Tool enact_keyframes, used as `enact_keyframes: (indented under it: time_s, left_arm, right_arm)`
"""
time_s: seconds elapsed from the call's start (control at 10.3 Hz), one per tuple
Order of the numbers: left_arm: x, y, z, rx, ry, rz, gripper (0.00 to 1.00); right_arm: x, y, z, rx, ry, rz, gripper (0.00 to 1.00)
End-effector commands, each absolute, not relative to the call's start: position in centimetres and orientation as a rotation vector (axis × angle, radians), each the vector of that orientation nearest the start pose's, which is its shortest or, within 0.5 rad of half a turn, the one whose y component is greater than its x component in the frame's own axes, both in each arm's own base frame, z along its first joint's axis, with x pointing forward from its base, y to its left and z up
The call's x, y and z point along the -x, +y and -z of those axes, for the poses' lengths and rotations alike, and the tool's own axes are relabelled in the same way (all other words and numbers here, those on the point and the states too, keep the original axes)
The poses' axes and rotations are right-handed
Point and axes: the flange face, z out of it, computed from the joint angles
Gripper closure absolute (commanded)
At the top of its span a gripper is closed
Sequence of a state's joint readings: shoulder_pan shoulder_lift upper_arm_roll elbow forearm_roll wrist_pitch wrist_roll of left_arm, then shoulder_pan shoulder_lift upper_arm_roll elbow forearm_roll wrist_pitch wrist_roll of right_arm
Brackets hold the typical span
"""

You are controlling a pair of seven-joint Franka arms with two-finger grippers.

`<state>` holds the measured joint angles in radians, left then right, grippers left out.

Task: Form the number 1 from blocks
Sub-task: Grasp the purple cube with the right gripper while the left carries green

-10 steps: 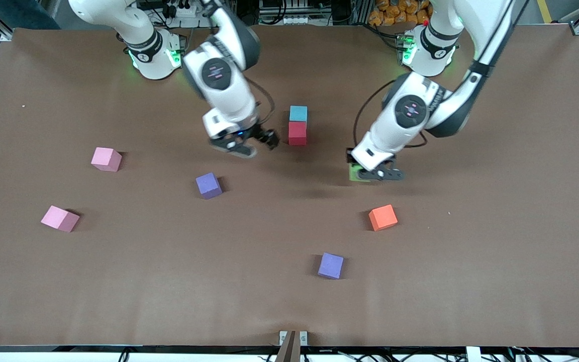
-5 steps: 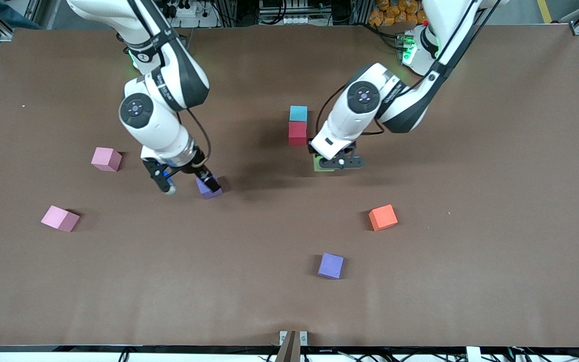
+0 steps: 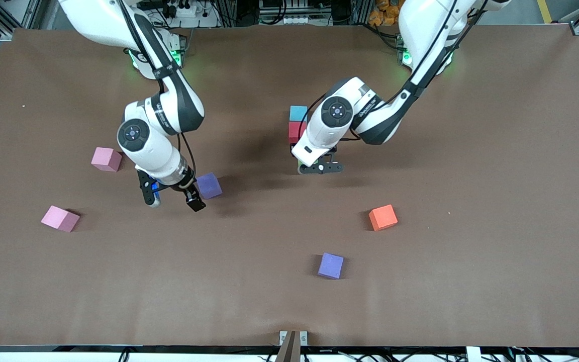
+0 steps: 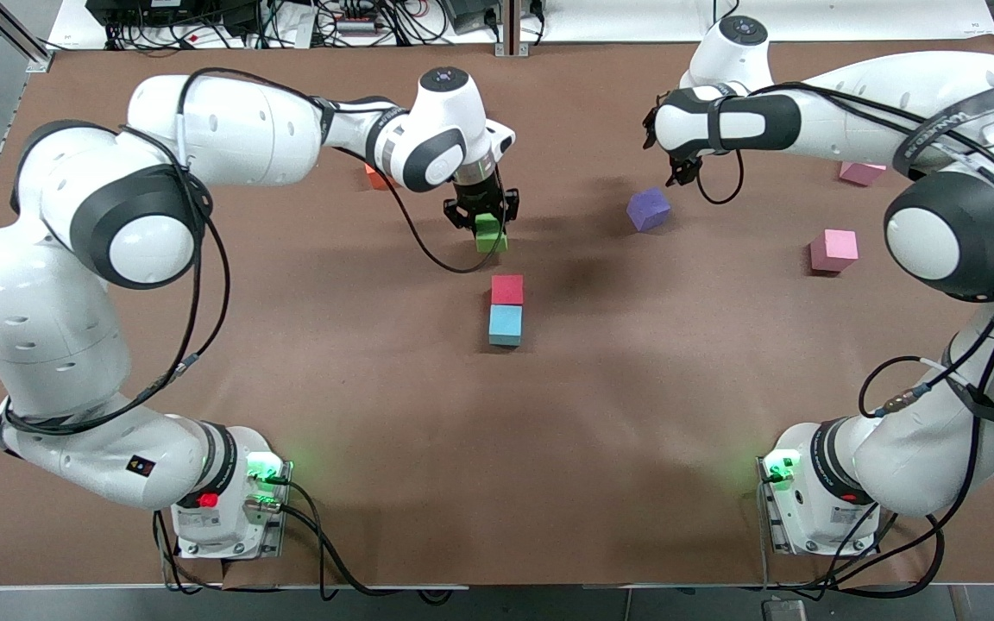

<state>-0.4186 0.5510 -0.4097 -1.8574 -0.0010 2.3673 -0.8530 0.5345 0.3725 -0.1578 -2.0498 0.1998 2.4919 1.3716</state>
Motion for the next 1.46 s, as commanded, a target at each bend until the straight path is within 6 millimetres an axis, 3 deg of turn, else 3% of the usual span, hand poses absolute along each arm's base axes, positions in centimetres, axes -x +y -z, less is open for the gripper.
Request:
enact_keyframes:
  time_s: [0.0,0.49,1.17,1.26,1.36]
  left_arm:
    - [-43.5,-47.7,-24.0,3.254,-0.154,-0.272,1.0]
    - [-41.0,-49.4,-22.7,3.232,-0.079,-0.304,1.0]
    - [-40.2,-49.7,-20.7,3.194,-0.083,-0.303,1.0]
    - [-39.9,-49.9,-20.7,3.194,-0.075,-0.303,1.0]
    - [-40.0,-49.8,-20.7,3.194,-0.077,-0.302,1.0]
  right_arm:
    - [-55.1,22.2,-25.8,2.621,1.582,-0.047,0.0]
    - [-53.6,23.7,-23.1,2.696,1.564,-0.111,0.0]
    - [-52.4,24.2,-19.7,2.775,1.52,-0.155,0.0]
    - [-52.3,24.1,-19.6,2.776,1.521,-0.156,0.08]
    - [-52.4,23.9,-19.6,2.774,1.525,-0.155,0.26]
